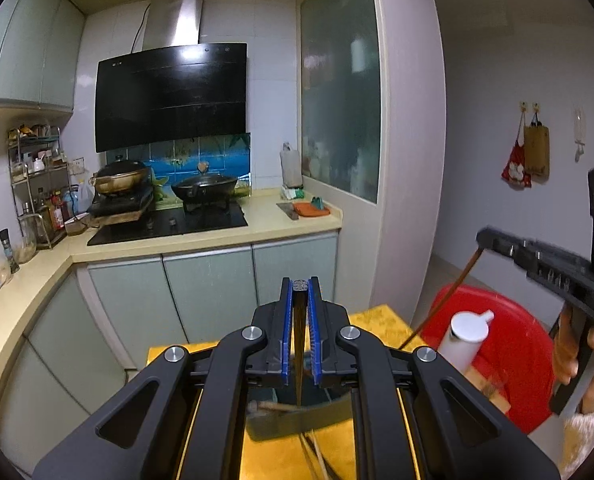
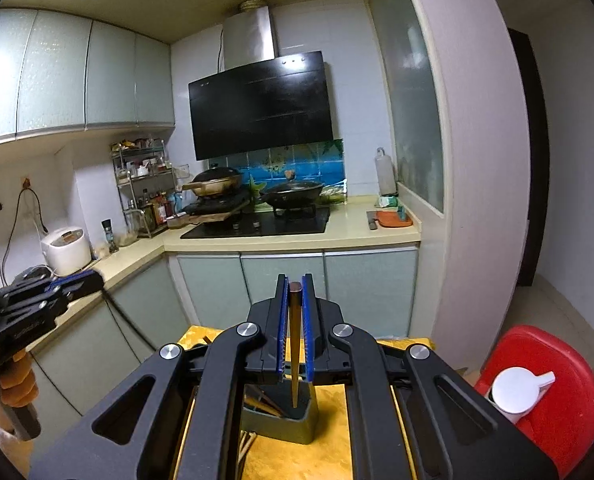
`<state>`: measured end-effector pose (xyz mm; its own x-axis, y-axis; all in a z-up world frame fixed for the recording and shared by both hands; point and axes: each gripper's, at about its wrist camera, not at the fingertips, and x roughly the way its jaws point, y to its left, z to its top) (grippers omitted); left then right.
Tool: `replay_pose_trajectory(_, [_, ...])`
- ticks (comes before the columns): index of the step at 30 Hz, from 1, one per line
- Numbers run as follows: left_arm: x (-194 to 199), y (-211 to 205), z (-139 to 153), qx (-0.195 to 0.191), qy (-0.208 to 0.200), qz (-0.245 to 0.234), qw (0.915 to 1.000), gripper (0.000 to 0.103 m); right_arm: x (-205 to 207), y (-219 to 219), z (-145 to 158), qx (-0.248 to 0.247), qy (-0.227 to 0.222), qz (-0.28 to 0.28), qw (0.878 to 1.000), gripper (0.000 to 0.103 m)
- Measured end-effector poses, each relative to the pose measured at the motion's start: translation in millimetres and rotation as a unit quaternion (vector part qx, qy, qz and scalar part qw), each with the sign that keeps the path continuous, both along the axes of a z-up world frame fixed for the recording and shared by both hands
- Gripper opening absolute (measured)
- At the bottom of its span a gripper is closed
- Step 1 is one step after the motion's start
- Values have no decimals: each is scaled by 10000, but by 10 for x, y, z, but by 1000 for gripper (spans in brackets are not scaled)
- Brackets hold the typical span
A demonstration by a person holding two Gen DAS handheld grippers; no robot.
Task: Organize utensils
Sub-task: 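Lift both held chopsticks and carry them over the green caddy, then lower both chopsticks into the caddy and open both tools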
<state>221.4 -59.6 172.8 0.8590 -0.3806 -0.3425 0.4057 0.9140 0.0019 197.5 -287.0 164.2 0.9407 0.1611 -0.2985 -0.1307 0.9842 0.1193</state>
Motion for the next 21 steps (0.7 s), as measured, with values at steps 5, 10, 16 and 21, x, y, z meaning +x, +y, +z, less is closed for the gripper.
replay_pose_trajectory(5, [270, -113, -82, -16, 119, 51, 9999, 7, 182, 164, -71, -219, 194, 91, 9995, 7])
replay_pose_trajectory(10, [519, -171, -360, 15, 440, 111, 9990, 7, 352, 288, -247, -407, 426, 73, 9982, 7])
replay_pose_trajectory(16, [675, -153, -644, 97, 735, 180, 9971, 7, 538, 374, -480, -523, 748, 63, 9958, 7])
replay_pose_trajectory(21, [712, -173, -824, 201, 870, 224, 9958, 7, 670, 404, -631, -470, 1010, 114, 9937, 7])
